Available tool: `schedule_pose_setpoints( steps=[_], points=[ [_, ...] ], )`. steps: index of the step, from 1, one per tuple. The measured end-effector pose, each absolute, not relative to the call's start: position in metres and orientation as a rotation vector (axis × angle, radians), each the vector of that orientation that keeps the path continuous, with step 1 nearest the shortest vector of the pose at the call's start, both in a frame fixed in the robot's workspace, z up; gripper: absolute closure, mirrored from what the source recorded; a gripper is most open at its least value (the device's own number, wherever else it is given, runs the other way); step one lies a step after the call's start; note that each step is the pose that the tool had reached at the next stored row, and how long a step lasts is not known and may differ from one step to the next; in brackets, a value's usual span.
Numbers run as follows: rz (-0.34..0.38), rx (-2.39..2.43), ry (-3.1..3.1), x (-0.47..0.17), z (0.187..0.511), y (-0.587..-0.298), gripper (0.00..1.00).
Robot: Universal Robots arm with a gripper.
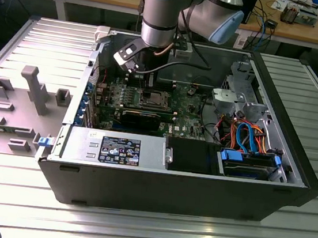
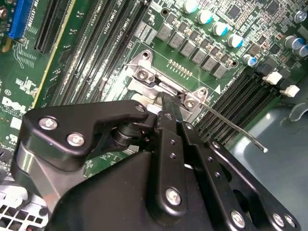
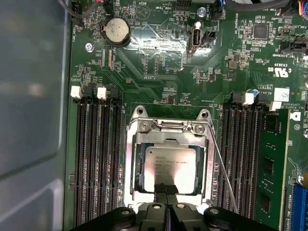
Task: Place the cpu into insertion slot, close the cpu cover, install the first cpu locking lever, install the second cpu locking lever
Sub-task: 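Close the cpu cover, then install the first cpu locking lever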
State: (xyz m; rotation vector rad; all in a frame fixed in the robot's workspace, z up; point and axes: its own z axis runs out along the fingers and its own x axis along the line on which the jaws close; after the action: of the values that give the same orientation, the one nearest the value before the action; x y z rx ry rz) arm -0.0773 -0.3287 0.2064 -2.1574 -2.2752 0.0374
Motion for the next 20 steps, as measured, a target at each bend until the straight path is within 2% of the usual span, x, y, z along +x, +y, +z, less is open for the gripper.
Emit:
schedule_pose_setpoints(
  steps=[20],
  points=[
    [0.038,-2.158,-2.275,-0.057,0.212,-0.329,0.89]
  ],
)
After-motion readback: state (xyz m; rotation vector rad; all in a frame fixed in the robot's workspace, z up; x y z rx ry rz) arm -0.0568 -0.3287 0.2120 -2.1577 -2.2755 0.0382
